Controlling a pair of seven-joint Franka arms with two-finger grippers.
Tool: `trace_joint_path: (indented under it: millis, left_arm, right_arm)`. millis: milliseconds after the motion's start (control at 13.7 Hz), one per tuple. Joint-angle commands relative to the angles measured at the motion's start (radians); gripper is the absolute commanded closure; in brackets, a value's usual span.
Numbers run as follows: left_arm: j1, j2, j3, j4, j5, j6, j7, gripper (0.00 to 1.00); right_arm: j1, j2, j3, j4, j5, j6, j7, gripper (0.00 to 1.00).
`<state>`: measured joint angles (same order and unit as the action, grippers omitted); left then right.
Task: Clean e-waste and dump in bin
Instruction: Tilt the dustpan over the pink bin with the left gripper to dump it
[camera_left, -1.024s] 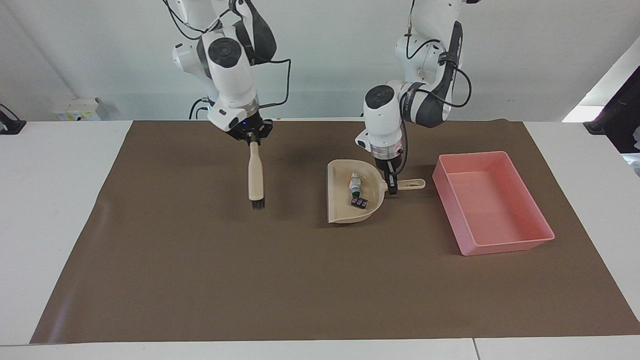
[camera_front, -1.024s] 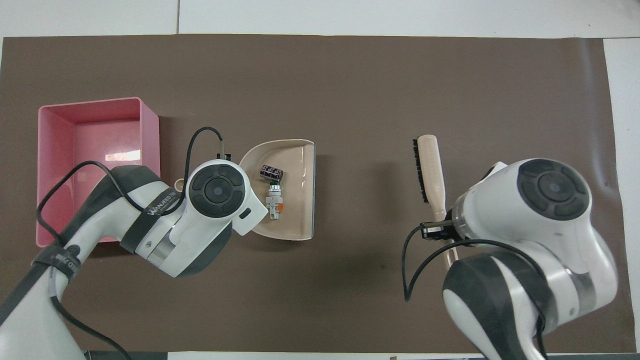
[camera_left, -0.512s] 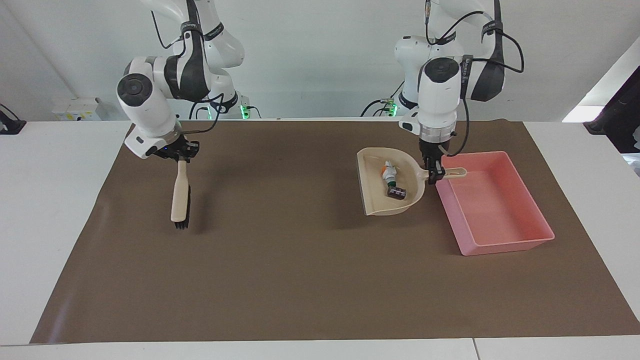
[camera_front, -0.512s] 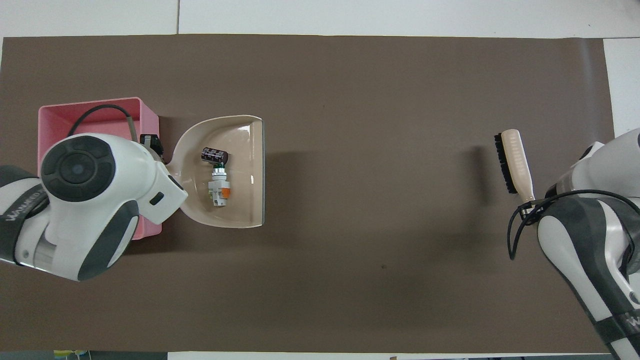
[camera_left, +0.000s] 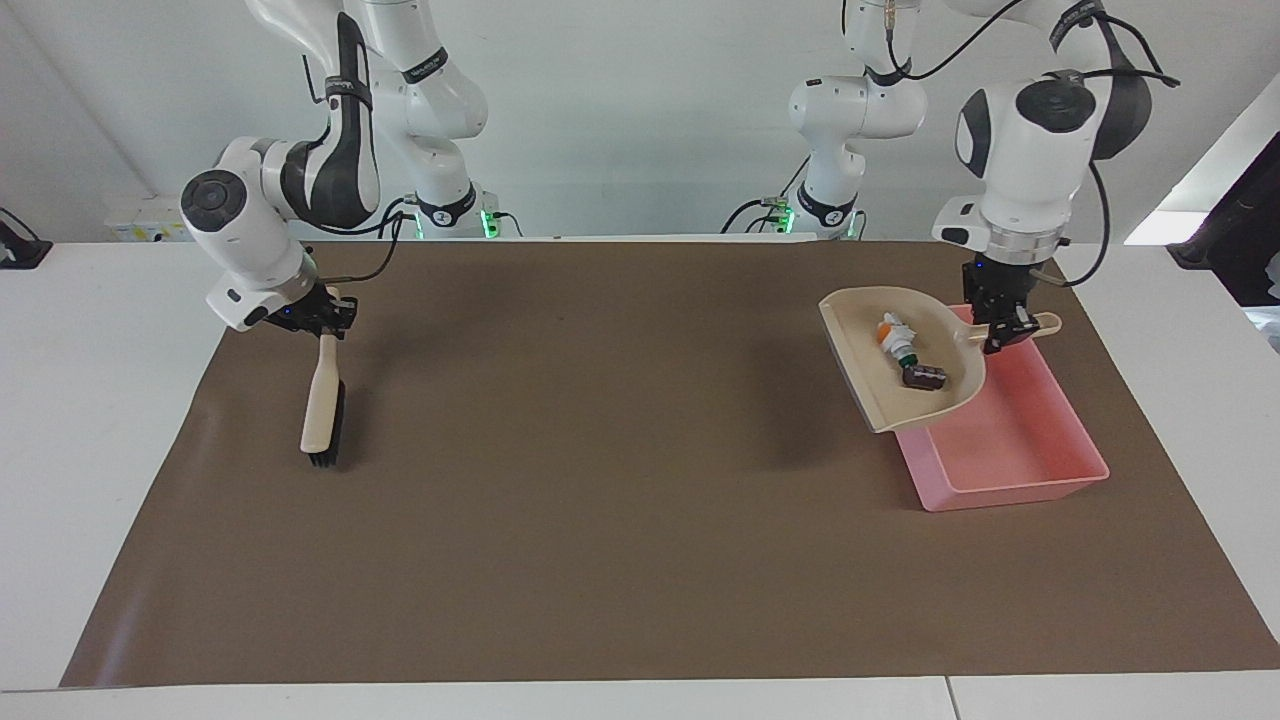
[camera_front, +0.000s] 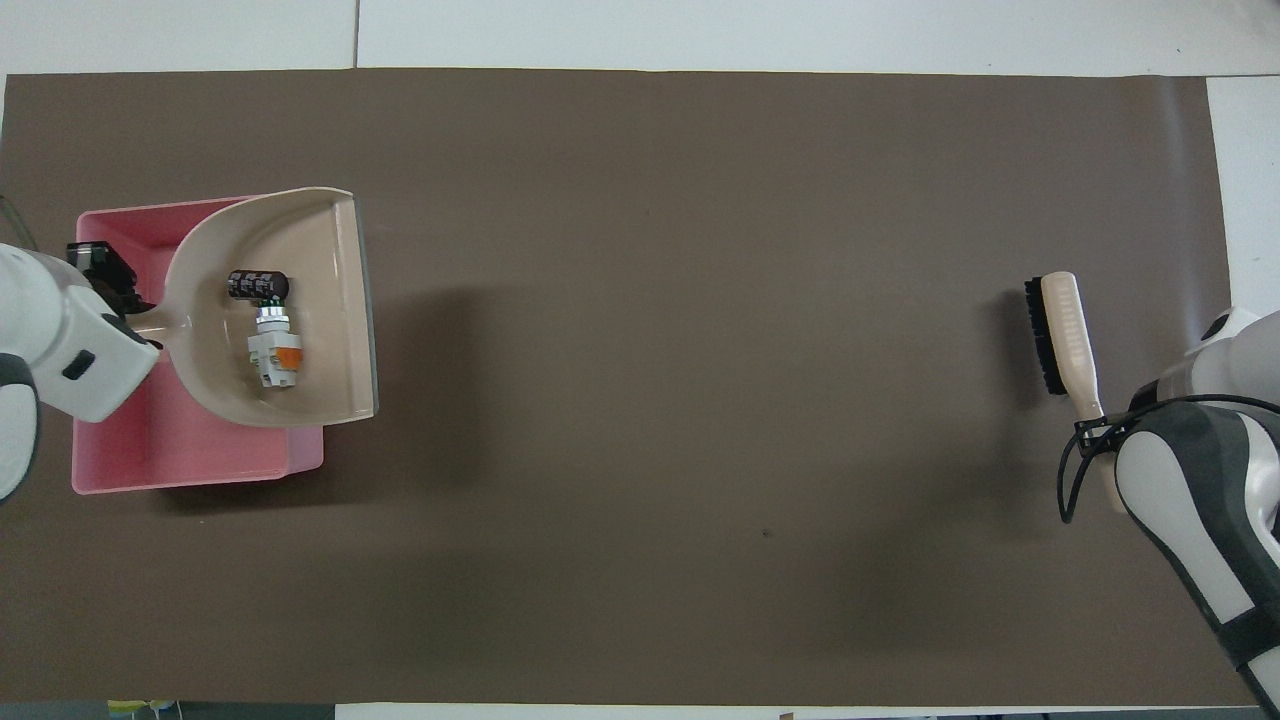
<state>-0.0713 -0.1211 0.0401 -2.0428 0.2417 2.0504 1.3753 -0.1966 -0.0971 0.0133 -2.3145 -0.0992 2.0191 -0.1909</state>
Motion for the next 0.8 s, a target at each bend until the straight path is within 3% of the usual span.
trace_joint_path:
  millis: [0, 146, 293, 732]
  left_arm:
    - [0.085, 0.037, -0.006, 0.067, -0.032, -0.003, 0.08, 1.0]
    - [0.119, 0.04, 0.001, 0.061, 0.002, 0.011, 0.079, 1.0]
    - [0.148, 0.06, 0.001, 0.065, 0.127, 0.017, 0.073, 1.0]
    - [0.078, 0.121, -0.002, 0.059, 0.49, 0.007, -0.053, 1.0]
  right_arm:
    - [-0.026, -0.015, 0.013, -0.046, 0.033, 0.053, -0.001, 1.0]
    - [-0.029, -0.016, 0.013, -0.055, 0.039, 0.062, -0.007, 1.0]
    - [-0.029, -0.019, 0.013, -0.066, 0.042, 0.066, -0.007, 1.0]
    - [-0.049, -0.004, 0.013, -0.095, 0.062, 0.118, -0.025, 1.0]
